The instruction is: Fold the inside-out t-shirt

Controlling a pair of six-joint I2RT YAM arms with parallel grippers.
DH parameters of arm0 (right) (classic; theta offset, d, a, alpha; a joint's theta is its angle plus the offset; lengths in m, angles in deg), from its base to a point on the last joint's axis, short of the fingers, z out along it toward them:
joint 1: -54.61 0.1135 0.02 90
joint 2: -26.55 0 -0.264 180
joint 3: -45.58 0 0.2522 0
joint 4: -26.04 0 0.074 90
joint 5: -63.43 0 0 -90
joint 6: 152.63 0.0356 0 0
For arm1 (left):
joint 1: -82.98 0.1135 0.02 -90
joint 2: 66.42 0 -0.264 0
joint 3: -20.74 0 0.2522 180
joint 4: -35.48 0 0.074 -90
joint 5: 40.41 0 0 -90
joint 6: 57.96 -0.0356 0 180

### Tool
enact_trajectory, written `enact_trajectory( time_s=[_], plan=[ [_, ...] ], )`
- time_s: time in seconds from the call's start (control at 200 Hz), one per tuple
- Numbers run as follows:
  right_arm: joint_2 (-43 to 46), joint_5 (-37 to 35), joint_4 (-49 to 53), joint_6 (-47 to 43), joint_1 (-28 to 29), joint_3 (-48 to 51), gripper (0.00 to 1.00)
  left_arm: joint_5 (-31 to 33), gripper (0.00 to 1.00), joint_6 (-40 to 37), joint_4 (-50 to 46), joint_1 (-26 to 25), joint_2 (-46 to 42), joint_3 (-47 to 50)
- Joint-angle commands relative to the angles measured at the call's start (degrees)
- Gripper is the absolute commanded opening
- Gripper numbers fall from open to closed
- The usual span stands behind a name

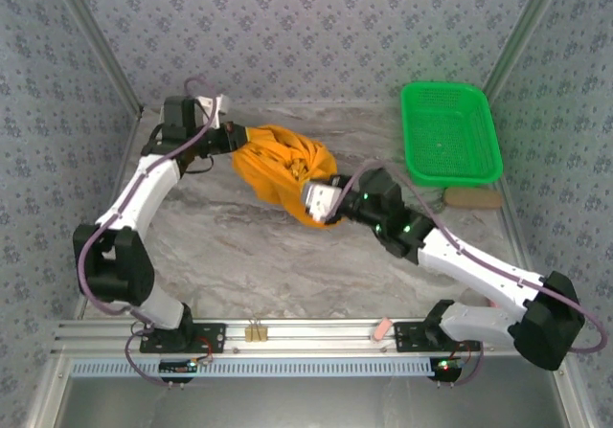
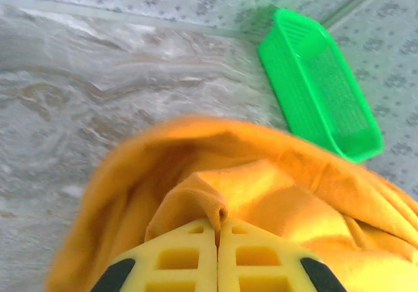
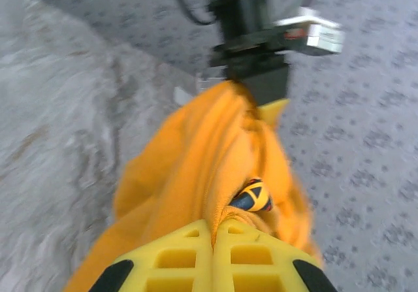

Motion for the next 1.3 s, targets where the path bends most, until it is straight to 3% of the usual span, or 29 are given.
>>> enact_trajectory(
  time_s=[0.0,0.04,0.14,0.19,0.44,0.63,0.78,0.865,0.955,1.005,1.059,1.104,1.199,1.294],
  plan=[
    [-3.3,-4.5,9.2,-8.4,3.5,8.4,0.00,-1.5,0.03,7.6,9.2,-0.4,2.4,12.1],
    [-5.0,-4.9,11.0,-7.5,4.8,10.0,0.03,-1.1,0.11,8.8,11.7,-0.2,3.1,16.3],
    [-9.4,-6.0,16.9,-3.2,5.0,8.5,0.32,-2.6,0.32,8.5,14.5,0.2,5.1,22.5],
    [-9.9,-5.1,19.3,-0.4,4.1,6.3,0.43,-2.7,0.35,6.8,13.1,0.1,5.4,23.3],
    [-11.6,6.7,12.0,18.1,-2.0,-2.2,0.51,5.9,0.44,-5.9,-5.6,-3.3,-4.4,18.7],
    [-20.5,2.5,9.9,21.6,0.1,-3.8,0.54,12.8,0.46,-12.5,-9.3,-9.8,-6.5,18.7],
    [-23.1,3.3,12.0,24.0,1.3,-3.0,0.55,20.1,0.46,-13.3,-9.4,-12.8,-2.2,18.2],
    [-26.0,-0.3,13.1,23.6,2.0,-3.8,0.50,22.4,0.47,-12.7,-8.3,-12.8,1.7,17.0],
    [-27.5,-3.0,10.0,22.1,1.8,-3.4,0.14,24.2,0.45,-14.5,-8.4,-12.8,5.8,14.5],
    [-26.0,-3.5,7.5,21.5,1.3,-3.3,0.00,24.2,0.34,-15.6,-10.2,-12.8,7.8,11.9],
    [-23.5,-1.4,5.5,20.7,-0.2,-3.7,0.00,22.3,0.11,-16.4,-12.5,-12.6,9.3,8.5],
    [-20.7,1.0,4.0,19.9,-1.7,-4.0,0.00,19.8,0.00,-16.2,-14.0,-12.2,9.6,5.9],
    [-13.0,5.1,3.1,17.7,-5.1,-4.1,0.00,11.9,0.00,-10.4,-14.1,-9.6,6.2,2.6],
    [-4.5,7.5,5.1,14.1,-8.0,-2.4,0.00,3.0,0.00,-0.4,-6.3,-6.1,-0.5,5.6]
  ],
)
